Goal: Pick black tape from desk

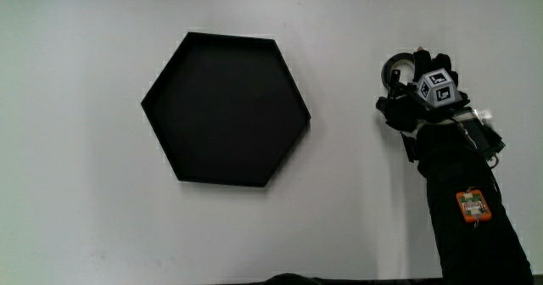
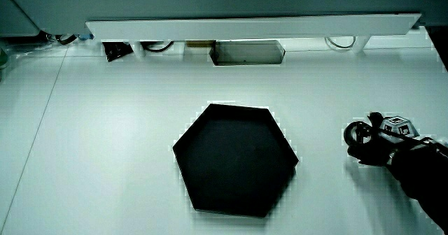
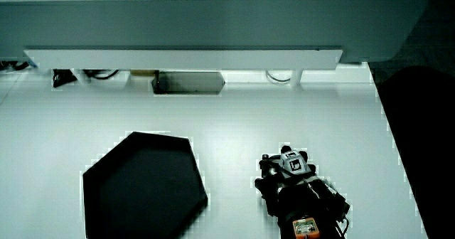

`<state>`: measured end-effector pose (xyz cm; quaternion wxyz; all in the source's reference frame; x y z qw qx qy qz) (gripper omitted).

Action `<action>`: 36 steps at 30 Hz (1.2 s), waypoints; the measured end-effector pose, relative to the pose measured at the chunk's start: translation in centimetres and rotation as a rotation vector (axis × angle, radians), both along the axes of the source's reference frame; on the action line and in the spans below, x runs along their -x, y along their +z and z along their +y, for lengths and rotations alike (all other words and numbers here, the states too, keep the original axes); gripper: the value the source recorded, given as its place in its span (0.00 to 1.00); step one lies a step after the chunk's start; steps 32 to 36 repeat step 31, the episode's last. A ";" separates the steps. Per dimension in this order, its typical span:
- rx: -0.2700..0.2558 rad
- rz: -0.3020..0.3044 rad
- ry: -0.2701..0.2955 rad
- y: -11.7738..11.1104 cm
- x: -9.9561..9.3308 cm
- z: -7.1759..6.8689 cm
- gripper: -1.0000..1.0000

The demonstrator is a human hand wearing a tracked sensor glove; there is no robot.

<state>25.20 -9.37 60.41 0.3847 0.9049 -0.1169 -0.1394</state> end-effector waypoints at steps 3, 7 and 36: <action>0.009 0.018 -0.031 0.2 0.3 -0.2 0.50; 0.026 0.049 -0.029 0.6 0.2 0.2 0.55; -0.347 -0.084 -0.096 -4.9 1.1 3.3 1.00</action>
